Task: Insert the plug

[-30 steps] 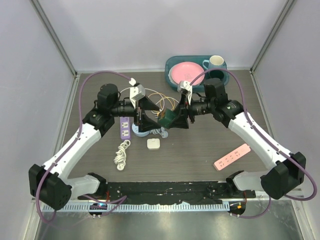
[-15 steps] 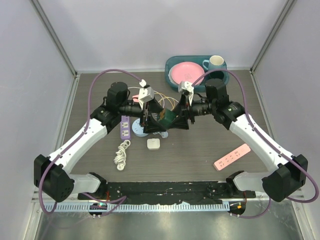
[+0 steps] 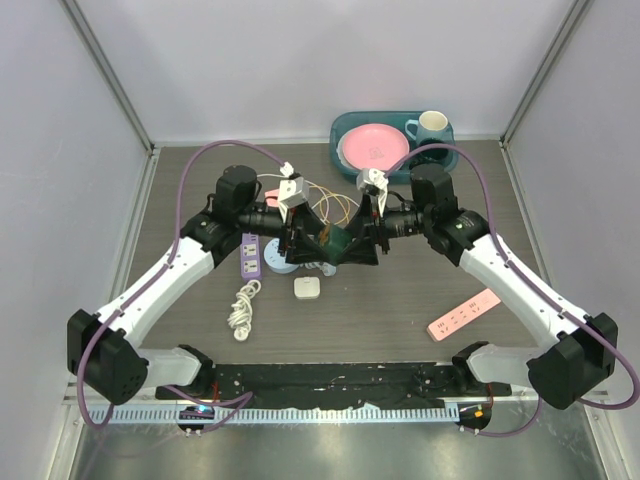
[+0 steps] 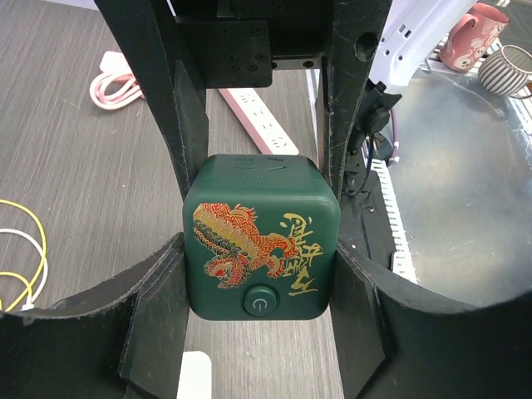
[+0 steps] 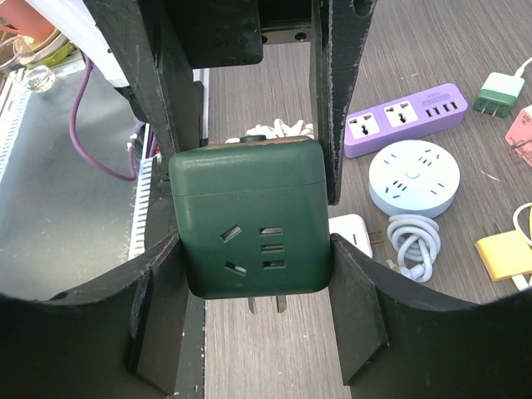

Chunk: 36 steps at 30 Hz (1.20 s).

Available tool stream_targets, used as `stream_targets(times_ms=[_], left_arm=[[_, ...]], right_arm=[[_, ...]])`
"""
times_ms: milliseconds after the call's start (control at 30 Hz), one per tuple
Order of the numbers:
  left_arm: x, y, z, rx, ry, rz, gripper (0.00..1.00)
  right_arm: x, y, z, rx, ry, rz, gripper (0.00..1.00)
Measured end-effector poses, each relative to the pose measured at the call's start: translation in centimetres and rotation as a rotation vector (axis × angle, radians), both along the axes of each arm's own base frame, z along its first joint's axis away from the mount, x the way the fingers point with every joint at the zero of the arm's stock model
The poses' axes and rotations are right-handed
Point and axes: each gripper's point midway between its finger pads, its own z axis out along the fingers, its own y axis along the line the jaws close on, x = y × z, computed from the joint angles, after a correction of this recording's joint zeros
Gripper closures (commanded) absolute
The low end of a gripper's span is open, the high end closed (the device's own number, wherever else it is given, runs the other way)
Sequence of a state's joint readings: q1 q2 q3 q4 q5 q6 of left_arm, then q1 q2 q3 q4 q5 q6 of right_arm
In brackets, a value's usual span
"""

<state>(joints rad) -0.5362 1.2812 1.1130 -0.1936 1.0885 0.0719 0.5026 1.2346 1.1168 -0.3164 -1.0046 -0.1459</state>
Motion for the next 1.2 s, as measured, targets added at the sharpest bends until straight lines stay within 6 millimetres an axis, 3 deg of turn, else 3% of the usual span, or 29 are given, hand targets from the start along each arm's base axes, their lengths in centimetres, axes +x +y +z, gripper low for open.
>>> stream_targets(times_ms=[33,133,333,433,533,767,1067,1200], left_arm=[[0.0,0.0,0.0,0.001,0.0,0.002,0.91],[0.1,0.1,0.0,0.005,-0.006,0.012,1.0],[0.2,0.6,-0.7,0.048,-0.035,0.048,1.0],[0.7,1.1,-1.2,0.101,-0.079,0.088,1.0],[1.6,2.4,-3.0,0.201,-0.096,0.161,1.0],[2.3,4.2,-5.3,0.326,-0.111,0.226,1.0],[2.6,5.0,-5.2,0.356,-0.17,0.248,1.0],[2.7,5.1,-5.2,0.358,-0.184,0.247,1.0]], right_arm=[[0.0,0.0,0.0,0.0,0.002,-0.001,0.7],[0.1,0.0,0.0,0.002,0.001,-0.003,0.49],[0.0,0.0,-0.3,-0.004,-0.006,-0.028,0.27],[0.4,-0.1,-0.4,-0.015,0.01,-0.079,0.22],[1.2,-0.5,0.0,-0.017,0.023,-0.147,0.12],[2.7,-1.0,0.0,-0.023,0.124,-0.302,0.05],[5.1,-1.2,0.9,0.02,0.335,-0.526,0.02],[5.6,-0.8,0.4,0.032,0.451,-0.57,0.01]])
